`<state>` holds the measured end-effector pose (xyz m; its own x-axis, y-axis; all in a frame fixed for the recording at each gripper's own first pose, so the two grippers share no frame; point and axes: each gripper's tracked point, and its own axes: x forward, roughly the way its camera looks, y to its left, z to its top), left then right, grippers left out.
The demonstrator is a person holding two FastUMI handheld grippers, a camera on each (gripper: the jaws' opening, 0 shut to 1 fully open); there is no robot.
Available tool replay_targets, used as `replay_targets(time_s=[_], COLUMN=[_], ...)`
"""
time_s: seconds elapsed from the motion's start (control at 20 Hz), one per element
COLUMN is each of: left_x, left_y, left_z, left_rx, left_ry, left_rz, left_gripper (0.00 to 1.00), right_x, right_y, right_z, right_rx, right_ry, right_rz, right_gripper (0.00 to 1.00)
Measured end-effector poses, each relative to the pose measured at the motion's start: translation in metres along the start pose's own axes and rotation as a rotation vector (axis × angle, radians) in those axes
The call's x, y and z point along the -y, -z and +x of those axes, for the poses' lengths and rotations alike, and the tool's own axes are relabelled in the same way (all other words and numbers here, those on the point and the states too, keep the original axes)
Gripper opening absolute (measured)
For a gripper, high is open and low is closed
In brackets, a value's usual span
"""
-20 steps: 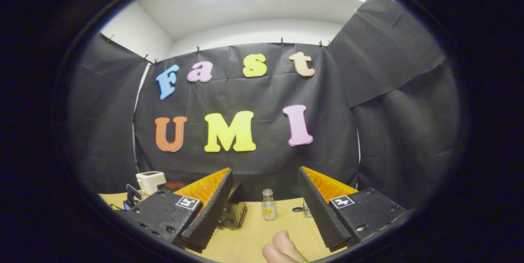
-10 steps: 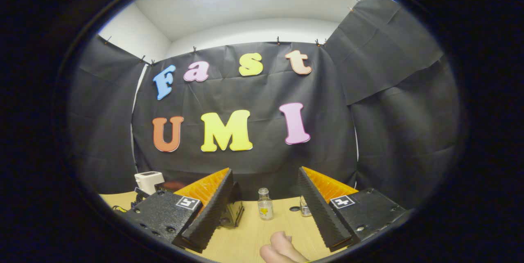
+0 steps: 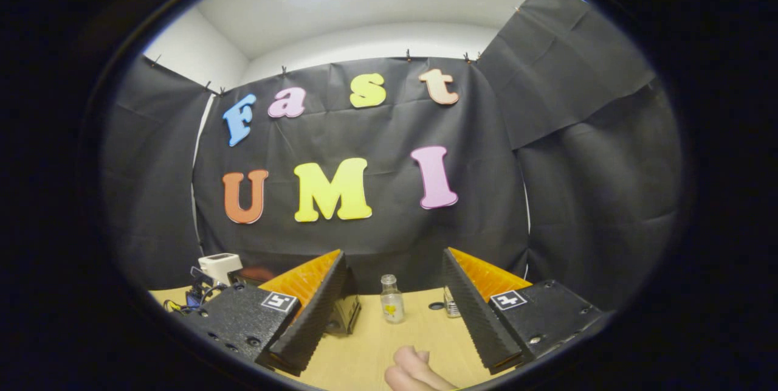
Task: Open the electric oven with the left hand, put the food in, and close the electric oven.
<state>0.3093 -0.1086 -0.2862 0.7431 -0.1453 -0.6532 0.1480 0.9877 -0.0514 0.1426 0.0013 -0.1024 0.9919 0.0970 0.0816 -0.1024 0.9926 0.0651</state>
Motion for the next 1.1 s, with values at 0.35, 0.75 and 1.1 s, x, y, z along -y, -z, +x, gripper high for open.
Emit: replay_targets(time_s=[0.35,0.75,1.1], left_x=[-0.002,-0.003,-0.004], left_y=[-0.031,-0.066,-0.097], left_z=[-0.011,-0.019,-0.019], left_rx=[0.068,0.139,0.192], left_ry=[-0.004,-0.009,-0.022], left_rz=[0.018,0.036,0.095], left_gripper=[0.96,0.96,0.97], right_x=[-0.002,-0.001,-0.009], right_y=[-0.002,-0.006,-0.008], right_z=[-0.007,-0.020,-0.033], right_rx=[-0.014,-0.021,-0.051], right_ry=[0.009,0.026,0.023], right_rz=[-0.011,-0.016,-0.010], right_gripper=[0.96,1.00,0.96])
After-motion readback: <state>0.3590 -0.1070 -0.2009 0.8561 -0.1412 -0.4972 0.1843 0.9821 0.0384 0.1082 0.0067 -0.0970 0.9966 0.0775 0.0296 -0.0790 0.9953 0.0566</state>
